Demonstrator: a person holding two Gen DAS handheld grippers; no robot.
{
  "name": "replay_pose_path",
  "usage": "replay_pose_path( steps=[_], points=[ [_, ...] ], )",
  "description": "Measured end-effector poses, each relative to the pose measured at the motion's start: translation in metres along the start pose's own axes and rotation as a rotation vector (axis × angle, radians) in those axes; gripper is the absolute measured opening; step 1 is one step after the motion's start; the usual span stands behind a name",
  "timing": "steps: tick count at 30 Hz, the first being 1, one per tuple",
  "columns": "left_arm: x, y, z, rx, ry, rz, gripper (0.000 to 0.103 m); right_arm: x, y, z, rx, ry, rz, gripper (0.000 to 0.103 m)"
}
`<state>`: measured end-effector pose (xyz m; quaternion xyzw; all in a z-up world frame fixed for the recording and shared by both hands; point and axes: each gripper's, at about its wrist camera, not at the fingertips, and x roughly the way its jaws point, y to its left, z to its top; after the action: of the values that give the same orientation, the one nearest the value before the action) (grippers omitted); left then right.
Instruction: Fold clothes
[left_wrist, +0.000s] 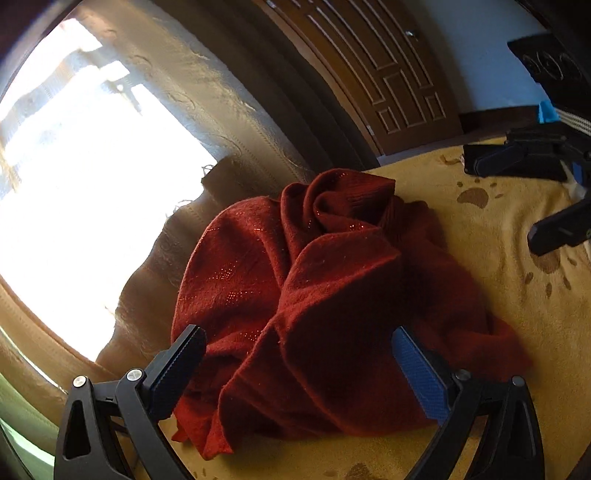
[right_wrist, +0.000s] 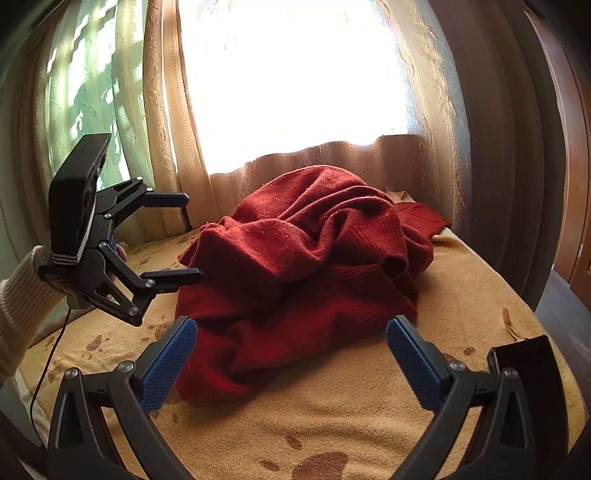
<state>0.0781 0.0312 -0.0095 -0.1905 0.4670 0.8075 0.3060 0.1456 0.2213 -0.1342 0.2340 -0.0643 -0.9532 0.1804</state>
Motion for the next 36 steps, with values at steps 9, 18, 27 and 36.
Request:
replay_pose_path(
  steps=[9,18,27,36],
  points=[
    [0.046,-0.002,0.024,0.073,0.19,-0.328,0.092,-0.006,-0.021,0.0,0.11,-0.031,0.05,0.103],
    [0.039,0.023,0.022,-0.174,0.17,-0.348,0.011,-0.009,-0.029,-0.001,0.139,-0.046,0.088,0.103],
    [-0.084,0.121,-0.043,-0.686,-0.159,-0.052,0.01,-0.009,-0.03,-0.002,0.127,-0.043,0.081,0.103],
    [-0.191,0.155,-0.135,-0.894,-0.245,0.235,0.01,-0.003,-0.012,-0.003,0.031,0.006,0.037,0.103]
  ],
)
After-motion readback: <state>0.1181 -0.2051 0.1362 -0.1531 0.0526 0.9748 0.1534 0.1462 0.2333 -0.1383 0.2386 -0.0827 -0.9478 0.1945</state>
